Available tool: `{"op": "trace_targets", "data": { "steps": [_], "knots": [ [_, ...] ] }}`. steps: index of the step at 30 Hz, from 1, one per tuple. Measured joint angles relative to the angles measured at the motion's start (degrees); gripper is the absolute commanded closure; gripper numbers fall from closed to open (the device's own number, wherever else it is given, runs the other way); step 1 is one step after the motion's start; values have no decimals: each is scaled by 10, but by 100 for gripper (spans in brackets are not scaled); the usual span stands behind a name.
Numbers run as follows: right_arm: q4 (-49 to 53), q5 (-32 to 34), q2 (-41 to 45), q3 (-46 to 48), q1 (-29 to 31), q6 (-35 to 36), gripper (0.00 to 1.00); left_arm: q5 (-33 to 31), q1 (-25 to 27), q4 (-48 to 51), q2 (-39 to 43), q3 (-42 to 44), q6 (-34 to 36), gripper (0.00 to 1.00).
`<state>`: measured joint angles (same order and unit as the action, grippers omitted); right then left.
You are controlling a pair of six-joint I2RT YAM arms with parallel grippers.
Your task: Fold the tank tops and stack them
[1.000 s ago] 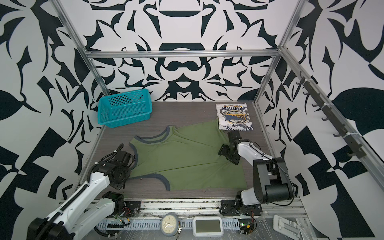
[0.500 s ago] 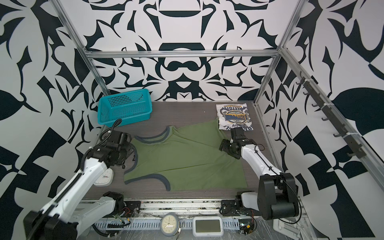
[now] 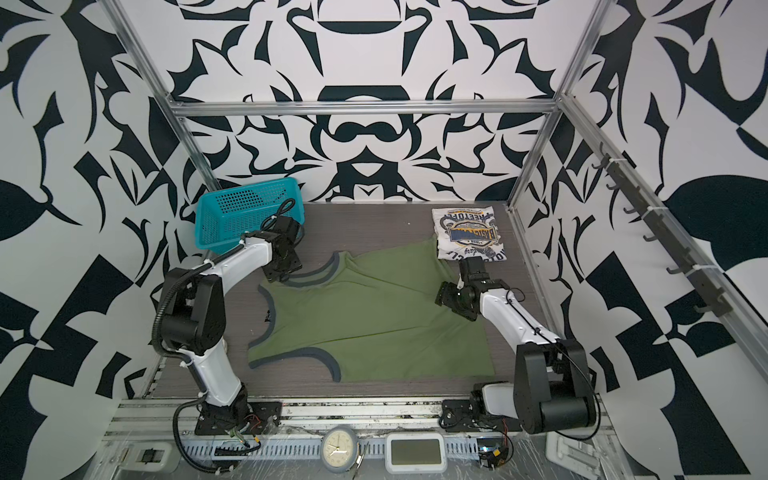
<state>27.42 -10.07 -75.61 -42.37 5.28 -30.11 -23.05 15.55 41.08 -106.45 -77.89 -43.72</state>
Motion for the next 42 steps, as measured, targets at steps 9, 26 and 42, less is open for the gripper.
{"op": "trace_targets", "data": {
  "steps": [9,26,42],
  "knots": [
    [-4,0,-13,5,1,2,21,-63,-17,54,-58,-39,7,43],
    [-5,0,-14,8,1,3,22,-84,-23,62,-94,-59,17,71],
    [-5,1,-14,8,1,3,21,-94,-43,48,-85,-39,10,93]
  ]
}}
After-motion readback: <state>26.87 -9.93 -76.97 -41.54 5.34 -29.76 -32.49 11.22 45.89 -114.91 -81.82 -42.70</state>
